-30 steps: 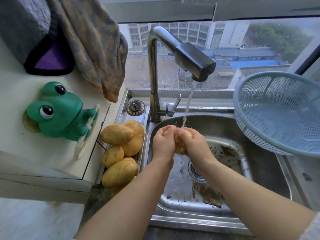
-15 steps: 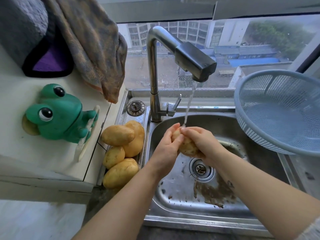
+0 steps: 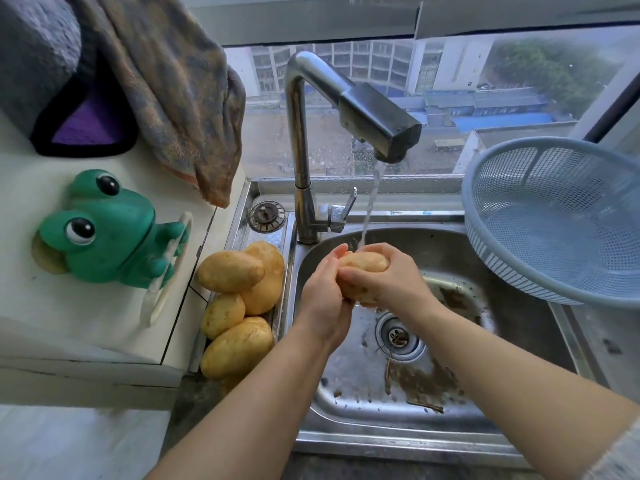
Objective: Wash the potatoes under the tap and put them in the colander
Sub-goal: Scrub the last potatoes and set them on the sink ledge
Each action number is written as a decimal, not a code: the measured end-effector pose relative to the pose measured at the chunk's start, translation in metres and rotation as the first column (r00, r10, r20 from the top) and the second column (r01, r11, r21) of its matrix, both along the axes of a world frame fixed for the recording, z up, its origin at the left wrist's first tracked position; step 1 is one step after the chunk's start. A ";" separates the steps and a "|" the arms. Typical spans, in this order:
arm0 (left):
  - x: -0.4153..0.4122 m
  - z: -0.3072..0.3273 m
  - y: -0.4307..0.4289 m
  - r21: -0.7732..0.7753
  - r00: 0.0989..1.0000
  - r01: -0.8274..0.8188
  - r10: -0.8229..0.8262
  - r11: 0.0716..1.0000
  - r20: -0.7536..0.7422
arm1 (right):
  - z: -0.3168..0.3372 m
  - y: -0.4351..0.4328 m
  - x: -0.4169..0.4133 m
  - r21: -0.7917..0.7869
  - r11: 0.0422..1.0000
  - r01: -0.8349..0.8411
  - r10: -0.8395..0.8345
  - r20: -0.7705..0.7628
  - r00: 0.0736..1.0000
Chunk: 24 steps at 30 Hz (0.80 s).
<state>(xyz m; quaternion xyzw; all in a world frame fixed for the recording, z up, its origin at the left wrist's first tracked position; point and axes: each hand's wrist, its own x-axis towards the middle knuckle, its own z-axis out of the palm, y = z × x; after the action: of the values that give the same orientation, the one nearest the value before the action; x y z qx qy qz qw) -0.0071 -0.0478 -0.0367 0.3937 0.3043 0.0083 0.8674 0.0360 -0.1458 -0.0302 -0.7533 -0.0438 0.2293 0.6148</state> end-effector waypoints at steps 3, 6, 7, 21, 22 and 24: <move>-0.004 -0.001 0.000 0.036 0.998 0.011 -0.013 0.999 0.064 | -0.001 0.004 -0.002 0.035 0.995 0.092 -0.091 -0.007 0.996; -0.011 -0.002 0.002 0.109 0.995 0.059 -0.068 0.992 0.080 | -0.002 0.004 -0.003 0.053 0.996 0.072 -0.067 -0.080 0.995; -0.012 -0.002 0.003 0.139 0.992 0.089 -0.100 0.986 0.079 | -0.001 0.003 -0.003 0.059 0.997 0.057 -0.051 -0.099 0.994; 0.000 0.000 0.012 -0.020 0.971 0.012 -0.017 1.000 -0.240 | -0.011 -0.004 -0.009 -0.116 0.950 -0.290 0.304 0.139 0.942; 0.000 0.002 0.009 -0.035 0.970 0.011 -0.020 0.999 -0.241 | -0.014 -0.002 -0.010 -0.132 0.964 -0.229 0.251 0.189 0.949; -0.002 0.002 0.002 -0.018 0.976 0.008 -0.012 1.000 -0.219 | -0.020 0.002 -0.009 -0.110 0.989 -0.099 0.124 0.245 0.962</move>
<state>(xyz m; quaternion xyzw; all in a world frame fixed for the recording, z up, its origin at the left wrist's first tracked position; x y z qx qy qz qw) -0.0090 -0.0457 -0.0347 0.3863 0.3960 -0.0420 0.8320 0.0273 -0.1436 -0.0503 -0.8015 -0.1525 0.1682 0.5532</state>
